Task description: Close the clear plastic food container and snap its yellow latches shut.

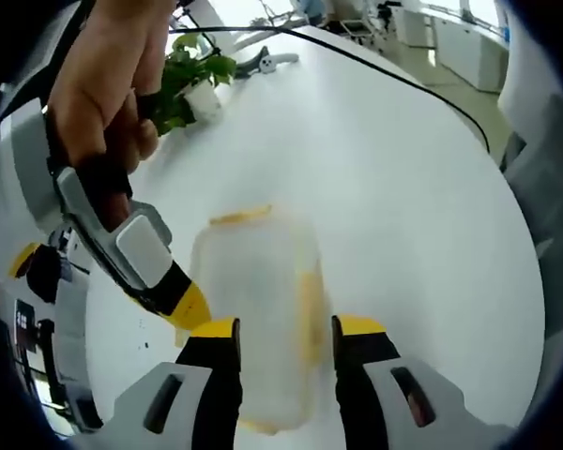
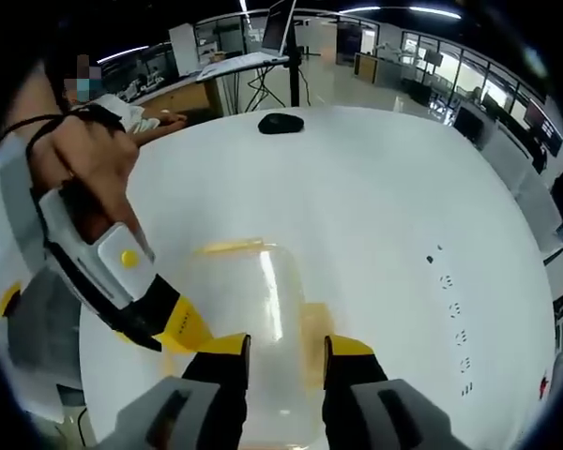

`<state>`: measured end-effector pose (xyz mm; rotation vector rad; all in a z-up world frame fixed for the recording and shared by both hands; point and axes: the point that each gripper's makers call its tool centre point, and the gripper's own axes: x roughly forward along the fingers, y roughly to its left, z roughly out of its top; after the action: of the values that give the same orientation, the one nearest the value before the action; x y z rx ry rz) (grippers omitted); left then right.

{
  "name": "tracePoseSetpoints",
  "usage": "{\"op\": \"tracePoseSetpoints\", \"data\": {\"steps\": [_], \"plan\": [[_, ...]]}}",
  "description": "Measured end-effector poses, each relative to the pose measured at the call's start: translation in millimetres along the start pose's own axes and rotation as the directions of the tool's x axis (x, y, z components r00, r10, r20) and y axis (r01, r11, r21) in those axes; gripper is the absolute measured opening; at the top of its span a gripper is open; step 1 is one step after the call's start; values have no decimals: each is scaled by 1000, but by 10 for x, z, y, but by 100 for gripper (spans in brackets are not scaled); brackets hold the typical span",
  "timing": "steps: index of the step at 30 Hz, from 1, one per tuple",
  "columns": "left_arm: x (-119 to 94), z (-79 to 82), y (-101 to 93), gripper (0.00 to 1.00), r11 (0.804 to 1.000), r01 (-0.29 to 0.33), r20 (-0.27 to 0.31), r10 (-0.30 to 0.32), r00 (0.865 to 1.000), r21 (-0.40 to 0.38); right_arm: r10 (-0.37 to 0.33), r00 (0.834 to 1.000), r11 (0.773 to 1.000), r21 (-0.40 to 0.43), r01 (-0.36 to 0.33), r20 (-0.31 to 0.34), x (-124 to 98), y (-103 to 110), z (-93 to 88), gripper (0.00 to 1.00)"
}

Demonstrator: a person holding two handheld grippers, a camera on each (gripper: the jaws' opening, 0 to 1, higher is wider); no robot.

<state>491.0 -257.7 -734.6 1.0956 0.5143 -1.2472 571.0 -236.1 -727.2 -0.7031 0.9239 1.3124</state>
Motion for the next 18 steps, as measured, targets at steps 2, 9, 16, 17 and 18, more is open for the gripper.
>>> {"op": "tracePoseSetpoints", "data": {"steps": [2,9,16,17,18], "plan": [[7,-3,9,36,1000,-8,-2,8,1000,3,6,1000,1000,-5,-6,-6,3,-4,-1,29],[37,-14,47,35,999,-36,-15,36,999,37,42,999,999,-4,-43,-29,20,27,-3,25],[39,-11,52,35,999,-32,-18,33,999,20,78,996,997,27,-76,-53,35,6,-13,25],[39,-12,53,34,999,-34,-20,34,999,20,82,995,996,26,-81,-57,37,10,-13,25],[41,-13,54,34,999,-35,-22,35,999,20,85,994,996,23,-84,-65,35,23,-15,25]]}}
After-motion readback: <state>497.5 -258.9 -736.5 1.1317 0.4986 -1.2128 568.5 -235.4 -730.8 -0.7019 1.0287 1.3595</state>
